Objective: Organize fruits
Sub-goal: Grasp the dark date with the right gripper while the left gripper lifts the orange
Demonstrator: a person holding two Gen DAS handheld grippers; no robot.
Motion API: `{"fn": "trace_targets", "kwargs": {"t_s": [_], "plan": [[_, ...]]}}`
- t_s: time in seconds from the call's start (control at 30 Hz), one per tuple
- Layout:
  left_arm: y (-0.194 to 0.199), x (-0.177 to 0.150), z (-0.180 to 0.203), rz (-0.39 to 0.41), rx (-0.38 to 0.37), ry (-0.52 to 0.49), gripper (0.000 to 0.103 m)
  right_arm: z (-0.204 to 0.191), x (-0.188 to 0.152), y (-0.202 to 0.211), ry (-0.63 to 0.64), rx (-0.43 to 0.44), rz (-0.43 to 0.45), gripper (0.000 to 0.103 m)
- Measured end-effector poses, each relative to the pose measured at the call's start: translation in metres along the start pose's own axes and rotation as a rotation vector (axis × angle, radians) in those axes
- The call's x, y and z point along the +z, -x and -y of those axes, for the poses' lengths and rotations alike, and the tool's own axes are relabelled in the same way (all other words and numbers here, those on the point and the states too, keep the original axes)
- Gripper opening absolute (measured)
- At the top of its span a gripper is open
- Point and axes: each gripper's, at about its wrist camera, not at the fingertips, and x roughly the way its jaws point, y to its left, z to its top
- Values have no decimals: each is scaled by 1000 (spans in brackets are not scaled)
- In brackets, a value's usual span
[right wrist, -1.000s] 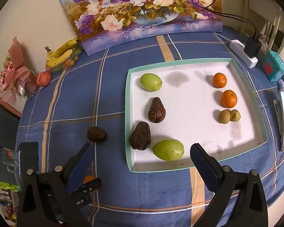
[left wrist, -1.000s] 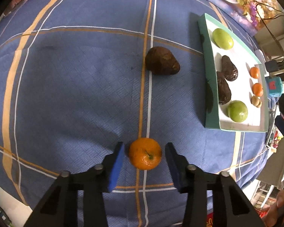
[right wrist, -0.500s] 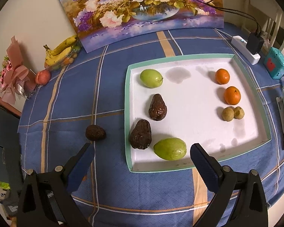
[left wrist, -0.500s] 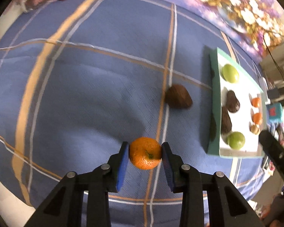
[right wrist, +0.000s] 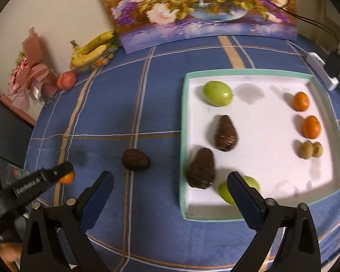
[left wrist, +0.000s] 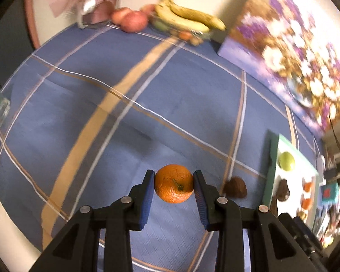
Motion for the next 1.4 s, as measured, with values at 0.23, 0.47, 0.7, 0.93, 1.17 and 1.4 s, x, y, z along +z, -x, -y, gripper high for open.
{"fn": "trace_targets", "kwargs": {"t_s": [0.23, 0.47, 0.7, 0.93, 1.17, 1.4], "plan": [[-9, 15, -14, 27, -6, 80, 37, -18, 5, -17, 49, 75, -4, 75], [-18, 19, -19, 8, -12, 105, 37, -42, 6, -42, 137, 84, -44, 60], [-28, 24, -20, -11, -21, 102, 37, -46, 8, -70, 142, 98, -87, 55], [-39, 26, -19, -33, -15, 98, 37, -46, 8, -94, 139, 70, -109, 53], [-40, 26, -18, -36, -24, 101, 37, -45, 10, -98, 128, 91, -106, 47], [-34, 20, -14, -26, -30, 93, 37, -42, 12, -71, 115, 108, -40, 47]]}}
